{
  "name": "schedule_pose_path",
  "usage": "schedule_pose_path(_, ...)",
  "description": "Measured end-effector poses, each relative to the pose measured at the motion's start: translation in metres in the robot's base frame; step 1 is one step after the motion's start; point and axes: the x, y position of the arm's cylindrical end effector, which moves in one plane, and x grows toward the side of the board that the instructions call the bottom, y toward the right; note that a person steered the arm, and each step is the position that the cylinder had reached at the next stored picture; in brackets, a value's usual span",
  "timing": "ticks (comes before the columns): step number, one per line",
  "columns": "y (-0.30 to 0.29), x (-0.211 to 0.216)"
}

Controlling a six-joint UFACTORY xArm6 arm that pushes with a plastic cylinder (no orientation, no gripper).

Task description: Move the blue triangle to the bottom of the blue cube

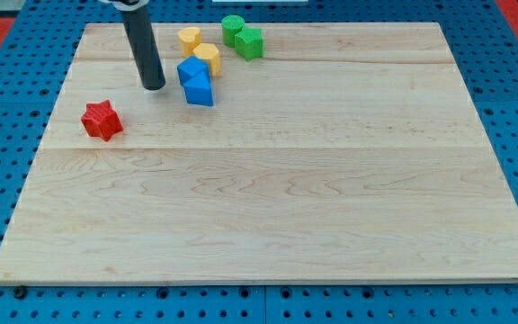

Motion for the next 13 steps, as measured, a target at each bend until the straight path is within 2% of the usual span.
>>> schedule_pose_path(1,0.045,-0.021)
schedule_pose_path(3,0.116,-0.028)
schedule_pose_path(4,0.171,-0.041)
schedule_pose_path(5,0.261,-0.069)
schedule_pose_path(6,0.310,-0.094)
schedule_pose_path(7,0.305,-0.047)
schedule_pose_path(8,0.271,0.039)
schedule_pose_path(9,0.206,0.095)
schedule_pose_path(10,0.107,0.068)
schedule_pose_path(11,0.058,0.032)
schedule_pose_path(12,0.038,0.043)
schedule_pose_path(13,-0.008,0.026)
